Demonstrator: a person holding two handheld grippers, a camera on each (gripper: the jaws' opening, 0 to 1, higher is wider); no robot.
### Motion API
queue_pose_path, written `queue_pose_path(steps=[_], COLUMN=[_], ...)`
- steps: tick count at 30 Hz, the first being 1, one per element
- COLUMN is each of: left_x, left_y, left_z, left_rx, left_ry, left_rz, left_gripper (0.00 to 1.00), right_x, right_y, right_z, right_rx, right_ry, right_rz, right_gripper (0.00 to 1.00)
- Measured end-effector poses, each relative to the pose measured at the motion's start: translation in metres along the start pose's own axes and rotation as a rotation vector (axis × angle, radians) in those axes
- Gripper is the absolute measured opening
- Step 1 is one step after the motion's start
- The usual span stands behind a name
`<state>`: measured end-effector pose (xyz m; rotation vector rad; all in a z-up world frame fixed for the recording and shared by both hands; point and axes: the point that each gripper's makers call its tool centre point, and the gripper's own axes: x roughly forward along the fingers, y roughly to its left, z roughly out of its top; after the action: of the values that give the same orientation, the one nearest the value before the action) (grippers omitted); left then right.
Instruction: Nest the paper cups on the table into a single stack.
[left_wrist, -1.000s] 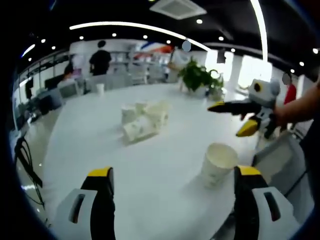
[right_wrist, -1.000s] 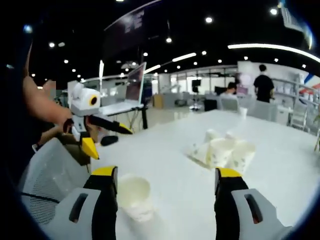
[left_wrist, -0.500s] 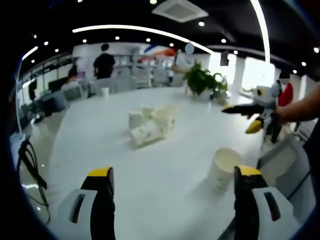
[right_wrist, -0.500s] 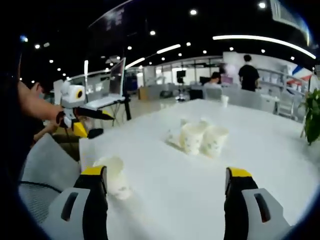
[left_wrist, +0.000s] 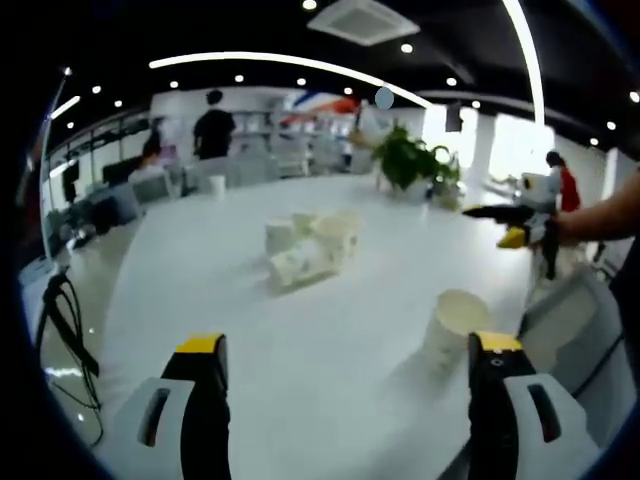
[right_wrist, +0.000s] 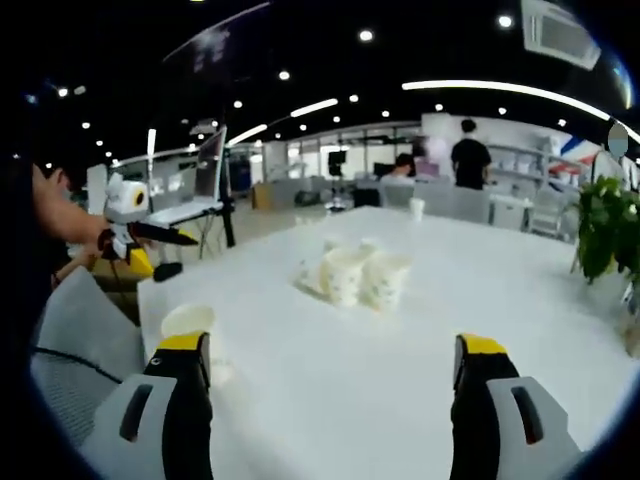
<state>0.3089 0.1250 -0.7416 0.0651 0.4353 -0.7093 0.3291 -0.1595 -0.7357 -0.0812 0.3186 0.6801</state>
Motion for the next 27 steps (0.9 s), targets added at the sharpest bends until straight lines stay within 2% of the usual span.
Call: queue_pose_path(steps=[14, 27], left_x=[0.004, 0.008], left_y=[0.003, 0.004], left_z=[0.002, 0.004], left_rx=[-0.005, -0.022], left_ry=[0.004, 0.007], left_rz=[0.003, 0.007], left_gripper=[0.98, 0.98], right_x=[-0.005, 0.000], right_y=[-0.011, -0.018], right_z=[-0.004, 0.002], right_rx=[0.001, -0.019], right_ry=[0.001, -0.022], right_rz=[-0.024, -0.035], right_gripper=[1.00, 1.00])
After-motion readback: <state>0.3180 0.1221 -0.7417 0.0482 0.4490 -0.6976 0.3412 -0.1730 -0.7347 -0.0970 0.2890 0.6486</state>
